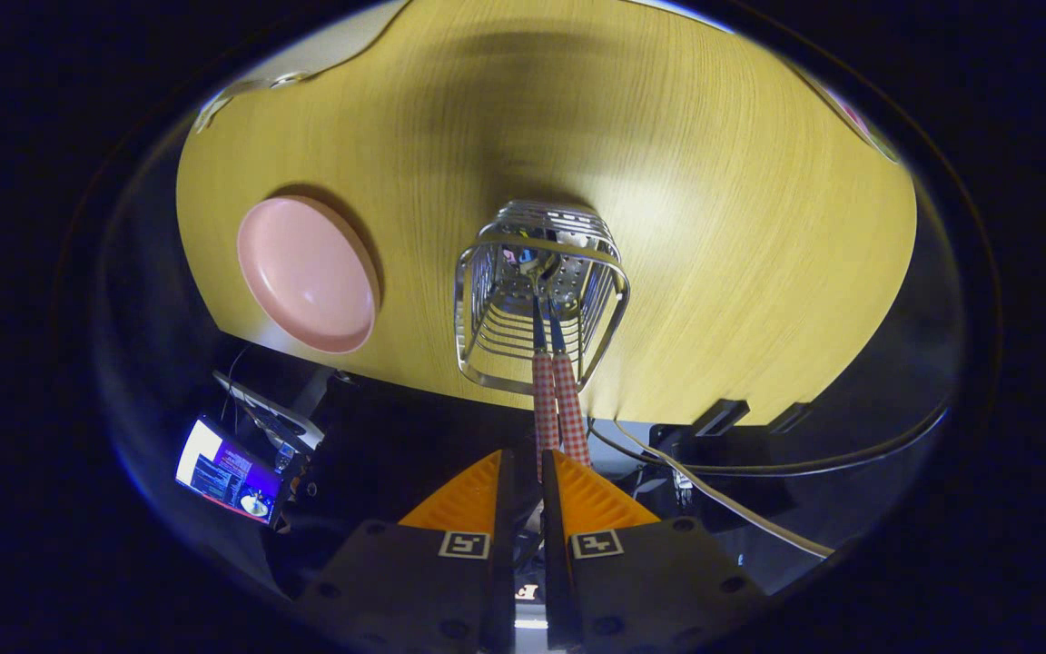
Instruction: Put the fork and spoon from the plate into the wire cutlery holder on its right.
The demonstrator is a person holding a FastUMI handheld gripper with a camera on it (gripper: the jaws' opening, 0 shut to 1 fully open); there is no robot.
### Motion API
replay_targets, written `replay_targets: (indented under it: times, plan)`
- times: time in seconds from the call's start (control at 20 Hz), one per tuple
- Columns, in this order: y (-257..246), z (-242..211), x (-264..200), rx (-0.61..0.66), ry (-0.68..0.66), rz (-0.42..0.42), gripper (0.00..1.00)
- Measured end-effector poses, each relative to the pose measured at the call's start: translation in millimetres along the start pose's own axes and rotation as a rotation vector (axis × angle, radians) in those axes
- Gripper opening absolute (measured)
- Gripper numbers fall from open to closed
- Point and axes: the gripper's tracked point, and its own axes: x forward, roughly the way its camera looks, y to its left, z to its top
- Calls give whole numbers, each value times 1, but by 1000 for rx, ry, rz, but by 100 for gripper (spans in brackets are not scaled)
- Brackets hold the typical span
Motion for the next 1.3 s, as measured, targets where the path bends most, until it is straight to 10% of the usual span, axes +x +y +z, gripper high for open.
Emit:
replay_targets:
  times: [0.1,0.4,1.3]
  plan:
    - [4,5,-8,-28,-113,42,28]
    - [4,9,-28,-16,-557,72,100]
    - [50,-58,-110,-36,-1544,-122,99]
